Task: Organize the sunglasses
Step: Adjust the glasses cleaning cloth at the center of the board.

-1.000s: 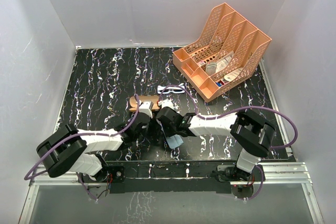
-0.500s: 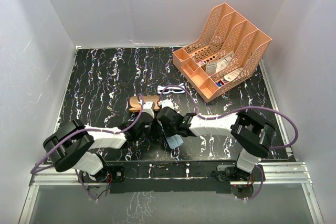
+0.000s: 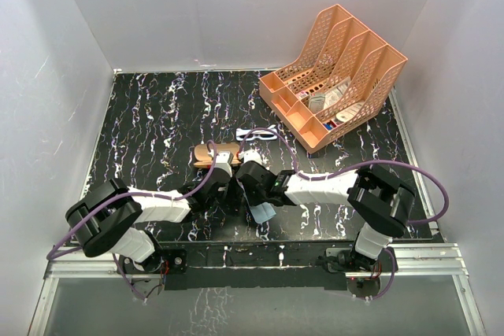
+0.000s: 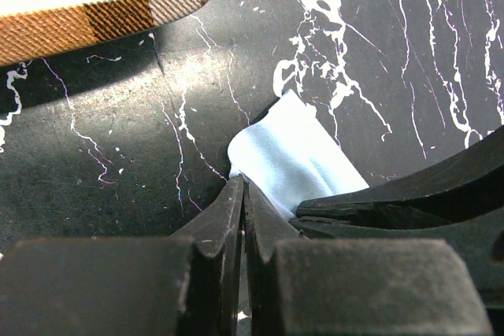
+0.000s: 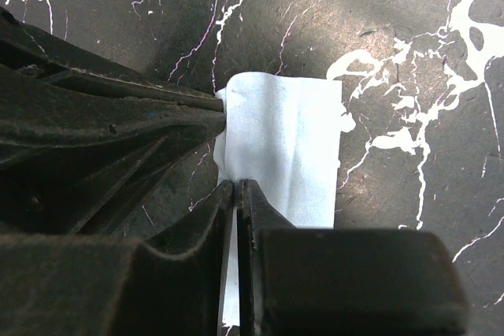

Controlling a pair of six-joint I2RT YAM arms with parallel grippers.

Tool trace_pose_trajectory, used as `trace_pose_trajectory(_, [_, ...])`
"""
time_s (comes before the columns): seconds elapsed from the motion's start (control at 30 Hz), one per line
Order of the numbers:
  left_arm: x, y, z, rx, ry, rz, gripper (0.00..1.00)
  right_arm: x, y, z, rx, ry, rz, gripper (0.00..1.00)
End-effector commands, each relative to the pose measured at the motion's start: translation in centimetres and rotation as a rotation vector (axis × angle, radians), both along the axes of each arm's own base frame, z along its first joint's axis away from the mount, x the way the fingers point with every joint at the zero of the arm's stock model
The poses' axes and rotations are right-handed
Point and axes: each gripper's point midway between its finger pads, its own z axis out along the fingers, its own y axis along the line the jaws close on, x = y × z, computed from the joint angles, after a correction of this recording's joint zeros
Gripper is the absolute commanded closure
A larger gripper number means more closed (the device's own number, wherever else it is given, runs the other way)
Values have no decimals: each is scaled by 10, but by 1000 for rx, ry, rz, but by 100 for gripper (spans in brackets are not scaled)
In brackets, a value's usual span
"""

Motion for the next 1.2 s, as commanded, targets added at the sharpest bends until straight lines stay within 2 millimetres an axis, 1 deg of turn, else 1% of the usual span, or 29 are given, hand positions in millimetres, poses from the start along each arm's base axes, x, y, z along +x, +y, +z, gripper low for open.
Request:
trace_pose_trajectory(0.0, [3, 3, 0, 24, -2, 11, 100, 6, 5, 19, 48, -37, -10, 91])
trace_pose_trajectory(0.07, [3, 2, -1, 22, 1, 10, 100, 6, 5, 18, 45, -36, -12, 88])
trace_pose_trajectory(0.17, [2, 3, -1, 24, 3, 8, 100, 6, 5, 19, 48, -38, -13, 89])
trace_pose_trajectory(0.2, [2, 3, -1, 23, 2, 9, 100, 6, 5, 20, 48, -39, -14, 90])
trace_pose_trajectory(0.27, [2, 3, -1, 20, 2, 10, 100, 6, 7, 21, 52, -38, -9, 98])
trace_pose_trajectory(0.3, [2, 3, -1, 20, 2, 9, 100, 6, 7, 21, 53, -37, -8, 100])
trace_pose_trajectory(0.57, [2, 2, -1, 18, 5, 5, 100, 6, 6, 23, 57, -37, -9, 100])
trace_pose_trajectory(0.97, [2, 2, -2, 20, 8, 4, 100, 5, 5, 33, 72, -43, -12, 100])
trace_pose_trajectory(1.17, [2, 1, -1, 19, 7, 3, 100, 3, 5, 31, 75, -35, -8, 100])
